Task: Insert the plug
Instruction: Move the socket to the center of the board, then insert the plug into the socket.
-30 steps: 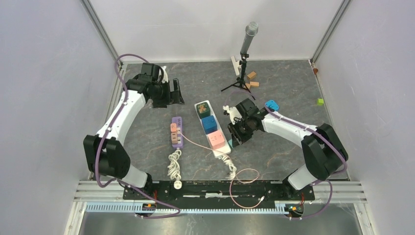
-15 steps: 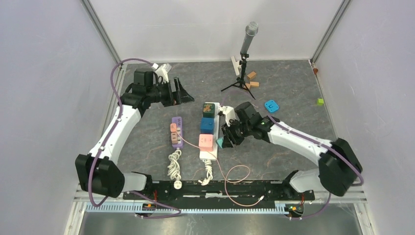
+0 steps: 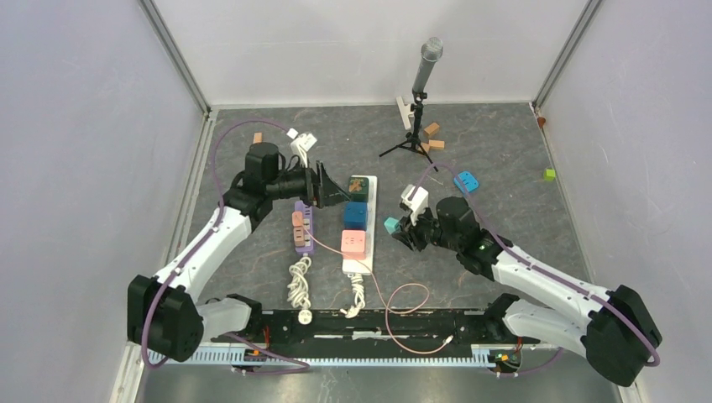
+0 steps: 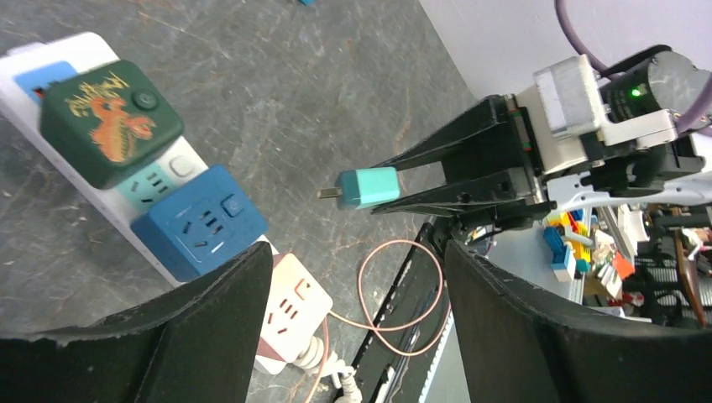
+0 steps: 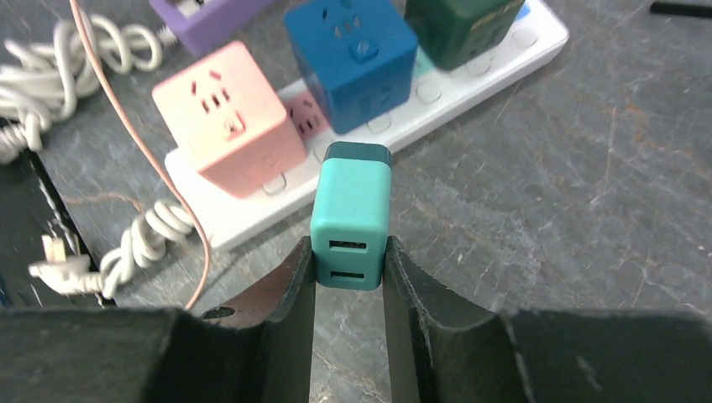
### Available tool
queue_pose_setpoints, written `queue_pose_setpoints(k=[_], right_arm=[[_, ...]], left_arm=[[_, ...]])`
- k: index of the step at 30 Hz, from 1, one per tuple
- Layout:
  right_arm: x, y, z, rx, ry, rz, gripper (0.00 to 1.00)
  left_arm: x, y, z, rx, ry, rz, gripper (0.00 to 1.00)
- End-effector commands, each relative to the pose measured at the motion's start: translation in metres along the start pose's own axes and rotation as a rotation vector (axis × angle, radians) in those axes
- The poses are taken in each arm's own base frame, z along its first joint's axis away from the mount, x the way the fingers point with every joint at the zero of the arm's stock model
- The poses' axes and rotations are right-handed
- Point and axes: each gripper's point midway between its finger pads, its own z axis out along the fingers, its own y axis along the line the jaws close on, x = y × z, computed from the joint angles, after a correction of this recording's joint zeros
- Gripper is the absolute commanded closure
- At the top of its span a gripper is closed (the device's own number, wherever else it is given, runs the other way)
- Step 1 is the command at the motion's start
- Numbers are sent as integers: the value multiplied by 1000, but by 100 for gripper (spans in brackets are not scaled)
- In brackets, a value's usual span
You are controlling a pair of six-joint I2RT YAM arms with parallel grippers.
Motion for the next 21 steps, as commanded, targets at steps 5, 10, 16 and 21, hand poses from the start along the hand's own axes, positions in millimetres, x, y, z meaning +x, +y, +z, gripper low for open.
queue_pose_setpoints(k=[5, 10, 16, 21], right_arm=[[7, 16, 4, -100, -138, -85, 100], [17, 29, -5, -155, -294, -156, 100], [28, 51, -8, -290, -366, -195, 100], [30, 51, -1, -301, -385, -219, 100]], left_arm=[[29, 6, 17, -97, 72, 97, 21], [48, 25, 23, -197, 124, 17, 21], [67, 43, 24, -280, 203, -66, 21], [79, 54, 22, -349, 293, -134, 20]])
